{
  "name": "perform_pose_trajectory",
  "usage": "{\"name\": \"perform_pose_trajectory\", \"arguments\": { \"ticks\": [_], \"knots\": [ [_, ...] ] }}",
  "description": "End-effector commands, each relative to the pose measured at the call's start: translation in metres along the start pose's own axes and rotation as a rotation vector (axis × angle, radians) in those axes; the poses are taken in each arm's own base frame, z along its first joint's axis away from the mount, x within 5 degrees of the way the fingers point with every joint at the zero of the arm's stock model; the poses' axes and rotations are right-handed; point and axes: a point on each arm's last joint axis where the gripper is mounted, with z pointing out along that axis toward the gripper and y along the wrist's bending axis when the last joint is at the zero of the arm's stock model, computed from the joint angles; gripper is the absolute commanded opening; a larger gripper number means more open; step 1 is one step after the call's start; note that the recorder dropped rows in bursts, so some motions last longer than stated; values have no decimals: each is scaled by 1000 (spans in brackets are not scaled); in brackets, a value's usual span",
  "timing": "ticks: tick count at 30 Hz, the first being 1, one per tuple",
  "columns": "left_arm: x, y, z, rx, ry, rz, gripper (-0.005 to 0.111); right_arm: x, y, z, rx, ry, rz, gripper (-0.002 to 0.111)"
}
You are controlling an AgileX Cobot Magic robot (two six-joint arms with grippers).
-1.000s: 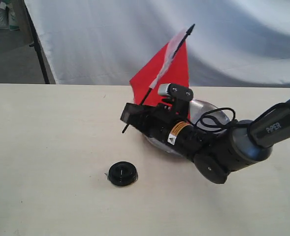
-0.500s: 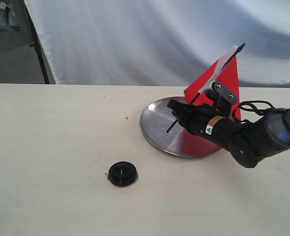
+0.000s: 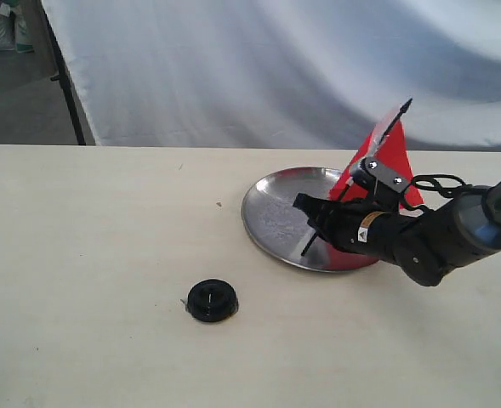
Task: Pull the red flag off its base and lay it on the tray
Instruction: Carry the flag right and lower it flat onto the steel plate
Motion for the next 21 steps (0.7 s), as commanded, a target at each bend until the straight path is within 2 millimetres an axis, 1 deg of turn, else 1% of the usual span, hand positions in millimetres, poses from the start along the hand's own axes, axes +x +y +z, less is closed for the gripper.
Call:
{"name": "perform_pose_trajectory", "arguments": {
  "ticks": [1,5,11,13,14,16,20,21],
  "knots": [
    [0,0,0,-2,-8,-4,0,9,-1,12,22,58,-26,0],
    [0,0,0,-2,-8,-4,0,16,-9,21,60,91,-10,0],
    [0,0,0,-2,-8,-4,0,21,-14,24,72,107,-3,0],
    [0,0,0,-2,-8,-4,0,21,-13,24,70,107,-6,4],
    [0,0,0,-2,-8,-4,0,21,-13,24,68,106,-6,11],
    [0,0,0,-2,-8,-4,0,21,-13,24,68,106,-6,27],
    [0,0,0,-2,-8,-4,0,21,-13,24,68,106,-1,81],
    [0,0,0,-2,-8,-4,0,22,-14,24,73,109,-1,90]
  ]
}}
